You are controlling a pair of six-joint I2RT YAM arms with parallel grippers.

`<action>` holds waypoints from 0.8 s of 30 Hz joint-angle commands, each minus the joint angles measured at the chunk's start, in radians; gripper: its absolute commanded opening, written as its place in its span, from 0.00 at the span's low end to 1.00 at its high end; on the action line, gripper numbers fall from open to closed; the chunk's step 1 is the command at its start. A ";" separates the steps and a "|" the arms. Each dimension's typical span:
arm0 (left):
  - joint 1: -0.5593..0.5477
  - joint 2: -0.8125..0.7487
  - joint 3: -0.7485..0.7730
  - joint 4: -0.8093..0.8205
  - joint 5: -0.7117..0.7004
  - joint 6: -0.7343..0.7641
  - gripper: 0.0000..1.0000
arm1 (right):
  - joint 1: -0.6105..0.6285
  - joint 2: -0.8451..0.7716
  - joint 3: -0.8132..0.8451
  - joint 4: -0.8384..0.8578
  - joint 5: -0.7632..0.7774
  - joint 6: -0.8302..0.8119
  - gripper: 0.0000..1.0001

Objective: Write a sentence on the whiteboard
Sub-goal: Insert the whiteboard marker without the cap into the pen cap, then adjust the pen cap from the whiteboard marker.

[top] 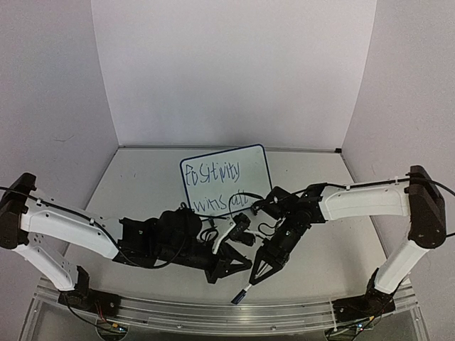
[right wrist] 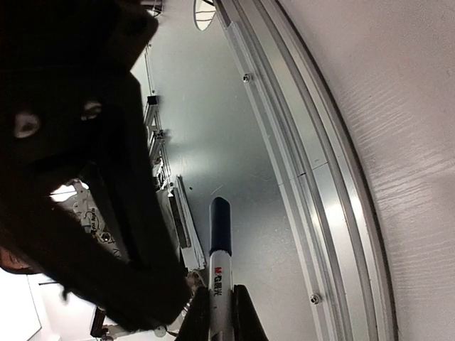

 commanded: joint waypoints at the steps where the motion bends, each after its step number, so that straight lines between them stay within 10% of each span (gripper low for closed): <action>1: 0.017 -0.044 0.052 0.152 -0.048 0.027 0.00 | 0.028 0.012 0.031 0.022 -0.065 -0.019 0.00; 9: 0.018 -0.089 0.007 0.055 -0.018 -0.017 0.00 | 0.022 -0.028 0.047 0.028 0.101 0.021 0.00; 16: 0.017 -0.246 -0.092 -0.124 -0.065 -0.042 0.42 | -0.072 -0.104 0.056 0.030 0.204 0.060 0.00; 24: 0.040 -0.232 -0.075 -0.180 0.013 -0.069 0.68 | -0.092 -0.123 0.064 0.035 0.104 0.062 0.00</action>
